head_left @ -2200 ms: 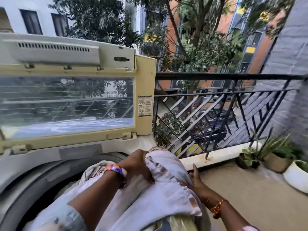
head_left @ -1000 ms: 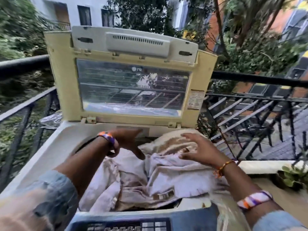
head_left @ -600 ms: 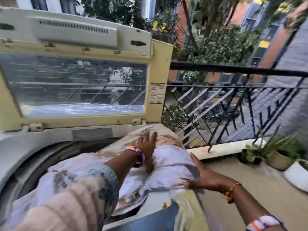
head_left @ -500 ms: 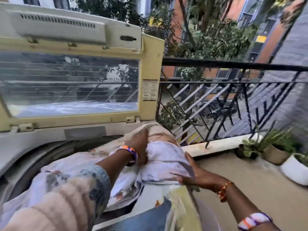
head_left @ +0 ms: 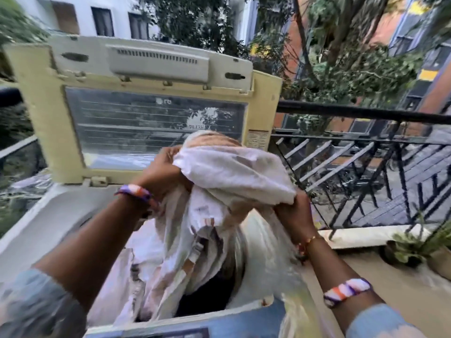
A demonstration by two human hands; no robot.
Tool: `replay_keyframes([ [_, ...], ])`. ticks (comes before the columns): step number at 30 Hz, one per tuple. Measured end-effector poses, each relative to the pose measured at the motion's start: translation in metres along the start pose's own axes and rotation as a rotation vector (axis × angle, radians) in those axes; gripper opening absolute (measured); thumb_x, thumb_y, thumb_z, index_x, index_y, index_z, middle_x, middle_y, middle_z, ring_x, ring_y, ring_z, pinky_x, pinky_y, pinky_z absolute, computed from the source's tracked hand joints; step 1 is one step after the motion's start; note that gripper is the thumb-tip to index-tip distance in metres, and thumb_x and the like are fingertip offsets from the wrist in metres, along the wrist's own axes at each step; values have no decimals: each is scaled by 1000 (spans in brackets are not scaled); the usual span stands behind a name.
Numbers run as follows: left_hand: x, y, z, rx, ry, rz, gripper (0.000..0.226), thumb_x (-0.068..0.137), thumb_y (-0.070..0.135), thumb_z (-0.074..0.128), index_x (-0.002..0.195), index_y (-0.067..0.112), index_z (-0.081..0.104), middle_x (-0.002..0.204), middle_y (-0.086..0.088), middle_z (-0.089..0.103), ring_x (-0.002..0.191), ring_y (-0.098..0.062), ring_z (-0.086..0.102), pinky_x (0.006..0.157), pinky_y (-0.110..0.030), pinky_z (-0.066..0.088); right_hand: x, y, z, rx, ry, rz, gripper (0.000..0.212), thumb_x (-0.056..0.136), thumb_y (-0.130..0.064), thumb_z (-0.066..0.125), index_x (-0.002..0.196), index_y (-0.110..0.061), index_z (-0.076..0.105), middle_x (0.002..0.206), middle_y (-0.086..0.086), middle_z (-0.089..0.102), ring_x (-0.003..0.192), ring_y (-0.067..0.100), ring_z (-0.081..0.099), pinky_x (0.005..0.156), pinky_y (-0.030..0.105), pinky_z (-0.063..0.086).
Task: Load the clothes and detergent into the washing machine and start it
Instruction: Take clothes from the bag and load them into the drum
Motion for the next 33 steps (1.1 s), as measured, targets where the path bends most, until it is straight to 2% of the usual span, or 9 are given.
replay_keyframes([
  [2, -11, 4, -32, 19, 45, -3, 26, 40, 15, 68, 61, 31, 74, 55, 24, 67, 57, 16, 60, 58, -2, 49, 17, -36, 22, 157, 100, -38, 52, 66, -28, 55, 107, 2, 64, 96, 1, 62, 83, -2, 57, 64, 3, 43],
  [5, -24, -2, -75, 232, 13, -75, 65, 39, 19, 72, 103, 25, 59, 75, 21, 71, 68, 18, 60, 66, -2, 49, 39, -81, 59, 511, 83, 43, 36, 77, -14, 54, 110, 0, 60, 92, -2, 68, 82, 7, 60, 73, 12, 50],
  [9, -41, -16, -119, 544, 12, -337, 150, 18, 42, 71, 147, 18, -1, 143, -18, 35, 126, -24, 46, 103, -44, 43, 41, -105, 123, 594, -94, 149, 31, 83, -11, 53, 110, 2, 57, 99, 16, 63, 88, 22, 58, 82, 36, 51],
  [14, -53, -14, -116, 994, -290, -417, 158, 27, 62, 75, 144, 24, -24, 158, -12, 8, 144, -21, 21, 118, -38, 22, -7, -84, 185, 195, -656, 178, 36, 87, 10, 49, 122, 10, 50, 125, 11, 55, 103, 11, 52, 94, 23, 41],
  [18, -52, -33, -93, 1072, -430, -461, 136, 59, 42, 83, 146, 18, -19, 157, -14, 7, 146, -22, 14, 119, -32, 17, -44, -76, 181, -116, -1121, 147, 59, 85, 5, 58, 138, -1, 32, 138, 8, 43, 111, 9, 59, 88, 13, 44],
  [22, -48, -55, -80, 1077, -489, -490, 131, 63, 38, 82, 147, 18, -16, 157, -14, 8, 146, -25, 13, 118, -35, 19, -13, -57, 132, -717, -767, -218, 75, 77, -29, 70, 142, -29, 31, 147, 4, 37, 133, 19, 38, 105, 36, 37],
  [26, -42, -68, -59, 1125, -553, -478, 127, 65, 39, 81, 148, 14, -13, 156, -15, 13, 143, -27, 21, 116, -33, 25, 4, 12, 70, -953, -841, 141, 119, 63, -36, 81, 145, -40, -6, 154, 3, -18, 142, 35, -15, 110, 63, 11],
  [30, -37, -74, -32, 1149, -627, -453, 128, 64, 40, 81, 148, 14, -12, 154, -17, 15, 143, -29, 22, 114, -32, 25, -11, 58, 57, -742, -657, 92, 48, 71, -26, 71, 118, -27, 58, 137, 14, 48, 121, 31, 51, 97, 31, 43],
  [33, -33, -75, -17, 1116, -636, -400, 132, 62, 41, 82, 147, 20, -17, 156, -15, 11, 143, -29, 20, 114, -35, 25, -14, 42, 56, -755, -290, 100, 30, 75, -5, 64, 103, -16, 67, 103, 18, 68, 94, 35, 65, 73, 34, 51],
])
Point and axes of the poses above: each hand's wrist, its own x-axis towards the middle knuckle, its own z-axis out of the palm, y = z × x, the point moved 3 cm from there along x, towards the middle knuckle
